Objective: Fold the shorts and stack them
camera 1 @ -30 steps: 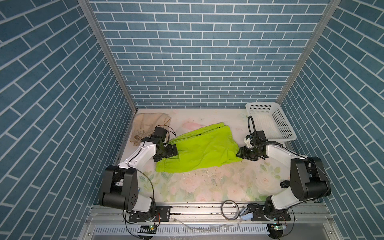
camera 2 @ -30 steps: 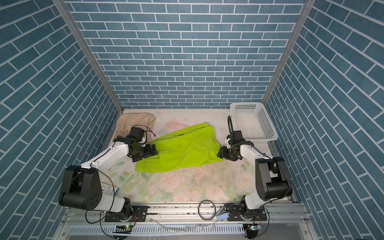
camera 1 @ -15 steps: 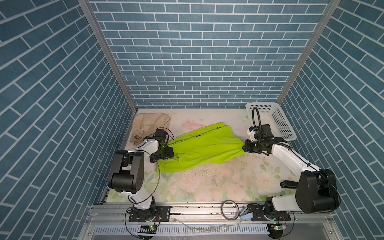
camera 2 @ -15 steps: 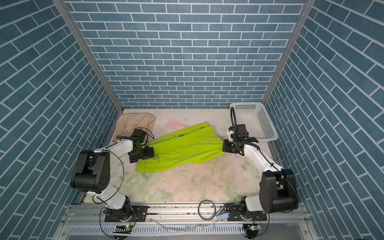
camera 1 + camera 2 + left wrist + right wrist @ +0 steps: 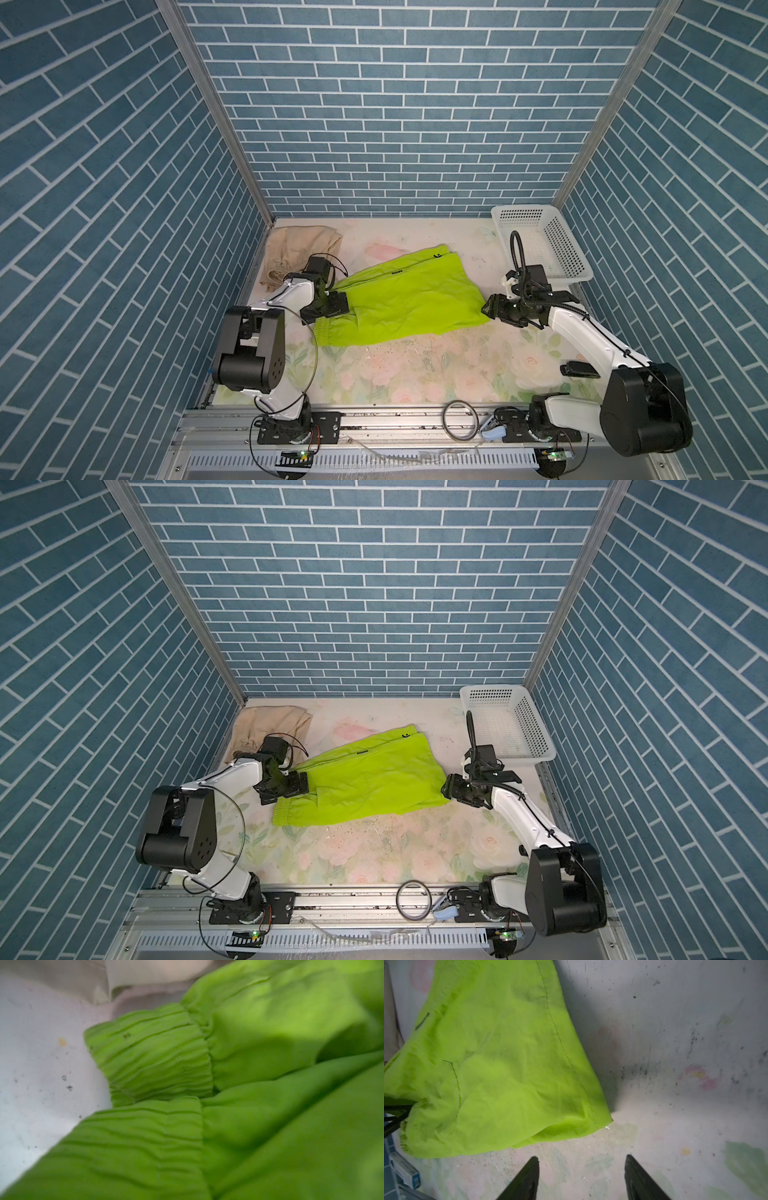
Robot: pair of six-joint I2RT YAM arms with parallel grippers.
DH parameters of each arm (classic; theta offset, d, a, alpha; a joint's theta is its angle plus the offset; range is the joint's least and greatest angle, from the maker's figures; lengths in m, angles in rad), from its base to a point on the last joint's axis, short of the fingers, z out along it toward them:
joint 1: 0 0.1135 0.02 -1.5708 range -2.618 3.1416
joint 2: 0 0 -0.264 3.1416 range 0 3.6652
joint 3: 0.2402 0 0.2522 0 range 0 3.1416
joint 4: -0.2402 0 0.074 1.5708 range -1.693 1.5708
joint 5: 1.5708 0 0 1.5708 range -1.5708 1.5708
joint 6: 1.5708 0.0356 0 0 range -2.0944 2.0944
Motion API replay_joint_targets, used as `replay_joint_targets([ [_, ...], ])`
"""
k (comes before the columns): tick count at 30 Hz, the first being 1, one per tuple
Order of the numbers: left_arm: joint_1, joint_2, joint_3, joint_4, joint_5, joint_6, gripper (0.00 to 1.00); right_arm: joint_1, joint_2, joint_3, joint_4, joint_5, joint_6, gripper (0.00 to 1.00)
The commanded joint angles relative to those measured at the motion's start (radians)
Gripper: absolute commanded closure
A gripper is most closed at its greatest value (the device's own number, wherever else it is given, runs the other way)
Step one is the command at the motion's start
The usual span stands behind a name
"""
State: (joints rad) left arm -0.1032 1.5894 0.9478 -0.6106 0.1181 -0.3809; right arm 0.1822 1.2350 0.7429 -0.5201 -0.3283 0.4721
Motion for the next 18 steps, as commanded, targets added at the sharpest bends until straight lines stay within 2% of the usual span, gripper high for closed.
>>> replay_joint_targets([
  [1, 0.001, -0.069, 0.034, -0.050, 0.050, -0.004, 0.00, -0.001, -0.030, -0.115, 0.093, -0.086, 0.163, 0.34],
  [4, -0.007, -0.123, 0.027, -0.069, 0.061, -0.006, 0.00, -0.001, -0.014, -0.196, 0.223, -0.085, 0.196, 0.35],
  [8, -0.020, -0.174, 0.049, -0.128, 0.053, 0.009, 0.00, -0.001, 0.047, -0.204, 0.341, -0.040, 0.161, 0.35],
  [11, -0.021, -0.191, 0.073, -0.208, -0.022, 0.022, 0.00, -0.001, 0.102, -0.171, 0.376, -0.009, 0.112, 0.35],
  [15, -0.016, -0.180, 0.098, -0.277, -0.153, 0.036, 0.00, -0.001, 0.181, -0.134, 0.430, -0.028, 0.074, 0.36],
  [17, -0.016, -0.169, 0.098, -0.272, -0.175, 0.041, 0.00, -0.001, 0.202, -0.121, 0.443, -0.030, 0.066, 0.42],
  [18, -0.016, -0.160, 0.098, -0.267, -0.174, 0.042, 0.00, -0.001, 0.210, -0.115, 0.442, -0.036, 0.057, 0.49],
])
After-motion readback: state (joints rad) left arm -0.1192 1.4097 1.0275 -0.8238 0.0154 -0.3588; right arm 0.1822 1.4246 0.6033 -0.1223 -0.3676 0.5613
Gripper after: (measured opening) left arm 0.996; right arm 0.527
